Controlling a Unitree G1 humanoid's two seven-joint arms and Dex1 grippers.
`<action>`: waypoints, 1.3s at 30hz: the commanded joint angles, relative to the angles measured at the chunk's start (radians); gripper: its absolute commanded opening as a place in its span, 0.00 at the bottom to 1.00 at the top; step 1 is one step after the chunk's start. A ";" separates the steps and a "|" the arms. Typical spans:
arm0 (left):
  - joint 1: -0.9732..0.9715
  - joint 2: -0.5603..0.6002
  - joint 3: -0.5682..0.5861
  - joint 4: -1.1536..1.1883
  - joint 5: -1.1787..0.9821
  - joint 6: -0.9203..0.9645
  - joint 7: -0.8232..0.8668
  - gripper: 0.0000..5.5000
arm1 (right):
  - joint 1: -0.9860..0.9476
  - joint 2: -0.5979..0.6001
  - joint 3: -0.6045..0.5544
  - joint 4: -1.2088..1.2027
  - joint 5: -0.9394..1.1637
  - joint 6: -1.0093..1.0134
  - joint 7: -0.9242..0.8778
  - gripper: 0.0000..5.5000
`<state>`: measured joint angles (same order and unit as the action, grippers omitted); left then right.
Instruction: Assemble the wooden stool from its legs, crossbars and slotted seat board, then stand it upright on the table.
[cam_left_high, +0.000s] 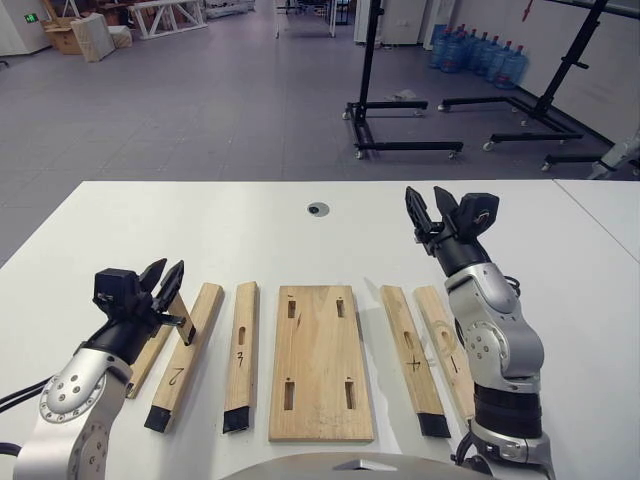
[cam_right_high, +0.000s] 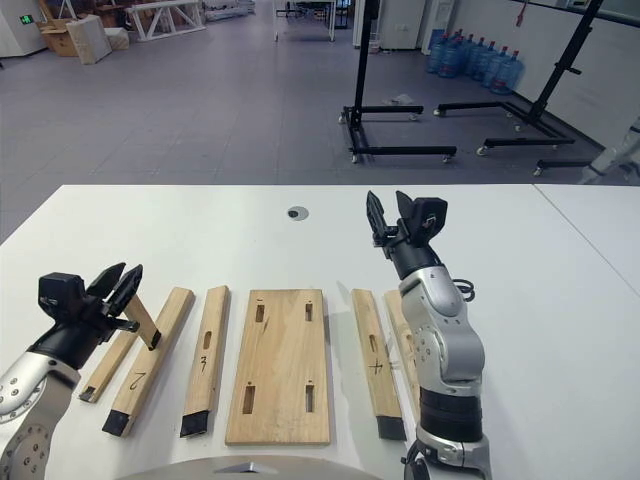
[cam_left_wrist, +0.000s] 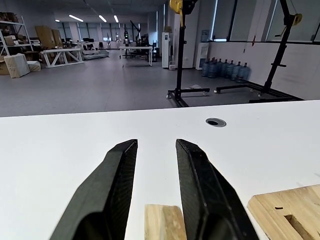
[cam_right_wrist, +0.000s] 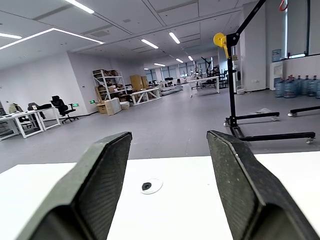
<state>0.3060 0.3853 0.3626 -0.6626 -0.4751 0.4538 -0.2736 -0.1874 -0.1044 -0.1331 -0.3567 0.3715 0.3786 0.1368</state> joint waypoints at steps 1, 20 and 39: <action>-0.054 0.039 0.020 -0.050 -0.059 0.057 -0.002 0.25 | -0.001 0.018 0.014 0.000 0.003 -0.019 0.000 0.50; -0.280 0.101 -0.101 -0.085 -0.105 0.329 0.187 0.25 | -0.040 0.041 -0.014 0.025 -0.005 -0.063 -0.041 0.50; -0.355 0.076 -0.021 -0.021 -0.106 0.197 0.161 0.25 | -0.007 0.029 -0.016 -0.058 0.031 -0.022 -0.041 0.50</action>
<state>-0.0020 0.4166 0.3165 -0.6568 -0.5905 0.6477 -0.1098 -0.2047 -0.0745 -0.1495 -0.4004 0.4085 0.3595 0.1048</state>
